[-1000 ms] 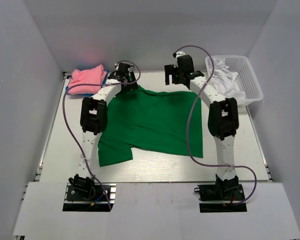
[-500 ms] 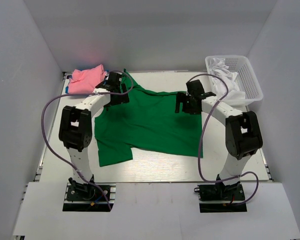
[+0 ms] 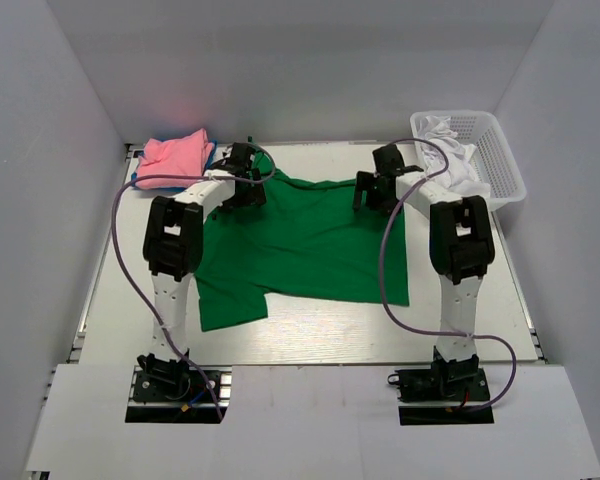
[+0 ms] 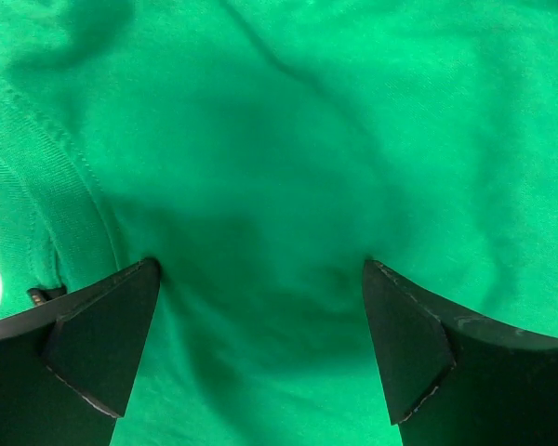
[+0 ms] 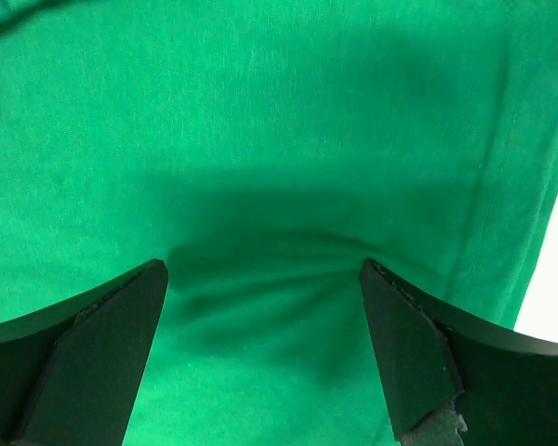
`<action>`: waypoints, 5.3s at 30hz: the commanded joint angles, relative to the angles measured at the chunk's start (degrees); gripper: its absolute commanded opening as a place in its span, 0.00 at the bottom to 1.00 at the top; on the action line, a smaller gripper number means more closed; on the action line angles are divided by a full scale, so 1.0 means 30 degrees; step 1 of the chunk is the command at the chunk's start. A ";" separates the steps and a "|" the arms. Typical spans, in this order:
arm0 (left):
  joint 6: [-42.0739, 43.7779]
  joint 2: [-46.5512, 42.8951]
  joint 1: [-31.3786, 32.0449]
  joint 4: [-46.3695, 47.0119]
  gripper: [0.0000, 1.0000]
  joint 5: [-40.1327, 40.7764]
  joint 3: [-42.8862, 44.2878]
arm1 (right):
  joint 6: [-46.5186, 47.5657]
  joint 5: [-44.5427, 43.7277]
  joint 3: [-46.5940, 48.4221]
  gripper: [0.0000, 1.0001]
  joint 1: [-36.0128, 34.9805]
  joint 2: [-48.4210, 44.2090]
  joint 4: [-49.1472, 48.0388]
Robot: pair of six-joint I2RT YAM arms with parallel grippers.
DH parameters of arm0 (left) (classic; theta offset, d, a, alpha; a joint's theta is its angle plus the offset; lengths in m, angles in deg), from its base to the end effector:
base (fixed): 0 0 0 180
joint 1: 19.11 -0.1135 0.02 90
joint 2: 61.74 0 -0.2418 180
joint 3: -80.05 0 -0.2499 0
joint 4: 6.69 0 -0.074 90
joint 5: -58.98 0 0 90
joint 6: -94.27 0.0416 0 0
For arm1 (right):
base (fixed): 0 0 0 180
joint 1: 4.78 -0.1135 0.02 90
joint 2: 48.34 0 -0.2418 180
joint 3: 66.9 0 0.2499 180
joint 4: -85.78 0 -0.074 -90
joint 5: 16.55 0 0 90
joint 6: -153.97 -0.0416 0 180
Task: Fold and stack the t-shirts
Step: Flatten out the tshirt, then grap the side of the flattened tshirt closest away from the robot with both arms, then fold the flattened tshirt in 1/3 of the way
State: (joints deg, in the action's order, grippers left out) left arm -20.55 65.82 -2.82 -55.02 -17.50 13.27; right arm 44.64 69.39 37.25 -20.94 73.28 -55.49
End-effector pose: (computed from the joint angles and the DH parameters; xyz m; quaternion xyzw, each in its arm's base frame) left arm 0.4462 -0.1203 0.1416 -0.0995 0.9602 0.0247 0.2598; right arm 0.4325 0.1222 0.1484 0.0367 0.9556 0.0563 0.2870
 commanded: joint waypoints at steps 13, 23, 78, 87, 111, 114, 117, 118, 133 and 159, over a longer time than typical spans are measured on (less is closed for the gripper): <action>-0.0751 0.1220 -0.0568 -0.1883 1.00 -0.1750 0.3570 | 0.4329 0.1145 0.7389 0.90 0.1404 0.4115 0.2943; -0.0953 -0.4634 -0.0012 -0.3461 1.00 -0.1604 0.1468 | 0.4485 0.1528 0.2717 0.90 0.0086 -0.3321 0.0369; -0.5848 -1.6888 0.1014 -0.3375 0.00 -0.7993 -2.0395 | -0.6532 -0.4595 -1.4500 0.90 0.0933 -1.7603 0.1856; -0.5672 -1.7735 0.1014 -0.4869 0.00 -0.8781 -2.0629 | -0.7060 -0.4712 -1.4500 0.90 0.1724 -1.5201 0.1680; -0.5672 -1.8353 0.1014 -0.5688 0.00 -0.8959 -2.0776 | -0.7179 -0.3746 -1.5613 0.41 0.2985 -1.2210 -0.0342; -0.5672 -1.8529 0.1014 -0.5689 0.00 -0.8959 -2.0776 | -0.7296 -0.3600 -1.6138 0.15 0.2985 -1.2648 -0.0341; -0.5672 -1.8704 0.1014 -0.5924 0.00 -0.9135 -2.1008 | -0.7180 -0.3833 -1.6549 0.00 0.2956 -1.2826 -0.0370; -0.5672 -1.8936 0.1014 -0.6417 0.00 -0.9309 -2.1010 | -0.7150 -0.3805 -1.6638 0.00 0.2985 -1.2855 -0.0341; -0.4239 -1.9940 0.1014 -0.7099 0.00 -1.2327 -1.6915 | -0.5363 -0.0615 -1.7607 0.00 0.2547 -1.8219 0.2765; -0.3565 -1.2056 -0.1066 -0.1297 0.00 -0.6147 -0.5805 | -0.2492 -0.2311 -0.7325 0.00 0.2663 -1.0806 0.4316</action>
State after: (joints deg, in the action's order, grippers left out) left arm -31.32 29.87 -5.39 -63.42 -38.16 -5.11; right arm 36.20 63.71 11.30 -13.14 39.49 -43.18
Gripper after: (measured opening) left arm 0.029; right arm 0.008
